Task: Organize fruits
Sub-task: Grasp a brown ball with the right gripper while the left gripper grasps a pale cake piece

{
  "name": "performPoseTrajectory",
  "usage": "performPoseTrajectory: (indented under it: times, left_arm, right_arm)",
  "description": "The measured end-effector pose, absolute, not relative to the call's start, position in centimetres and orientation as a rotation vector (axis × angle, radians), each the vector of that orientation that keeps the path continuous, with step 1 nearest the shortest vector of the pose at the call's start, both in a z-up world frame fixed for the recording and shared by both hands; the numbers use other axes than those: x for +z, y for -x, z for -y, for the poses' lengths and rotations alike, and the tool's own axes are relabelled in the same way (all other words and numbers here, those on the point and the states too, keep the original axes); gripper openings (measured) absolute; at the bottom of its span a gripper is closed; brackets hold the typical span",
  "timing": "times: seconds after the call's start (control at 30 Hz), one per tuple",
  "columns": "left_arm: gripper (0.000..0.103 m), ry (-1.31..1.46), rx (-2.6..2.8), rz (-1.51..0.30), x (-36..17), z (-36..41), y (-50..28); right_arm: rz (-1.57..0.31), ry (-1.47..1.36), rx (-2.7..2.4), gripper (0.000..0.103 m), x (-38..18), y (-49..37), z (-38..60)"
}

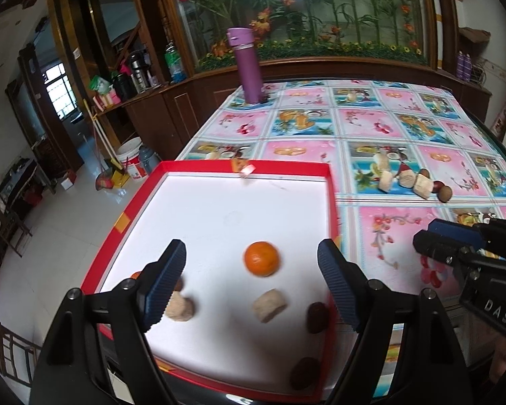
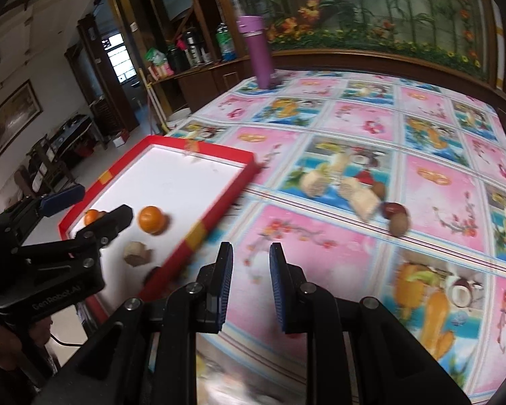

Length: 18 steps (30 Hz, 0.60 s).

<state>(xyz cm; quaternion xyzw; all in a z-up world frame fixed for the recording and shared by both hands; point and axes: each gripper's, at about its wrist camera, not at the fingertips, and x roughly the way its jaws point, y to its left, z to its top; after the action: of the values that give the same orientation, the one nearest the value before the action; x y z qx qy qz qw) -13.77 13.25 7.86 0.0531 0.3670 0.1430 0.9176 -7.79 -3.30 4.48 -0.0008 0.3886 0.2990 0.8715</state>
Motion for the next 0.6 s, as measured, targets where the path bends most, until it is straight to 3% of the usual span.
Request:
performPoseTrajectory:
  times: [0.6]
  left_arm:
    - [0.081,-0.128,0.028,-0.881,5.5,-4.8,8.1]
  right_arm:
    - [-0.905,0.049,0.429,0.029,1.7,1.4,10.6]
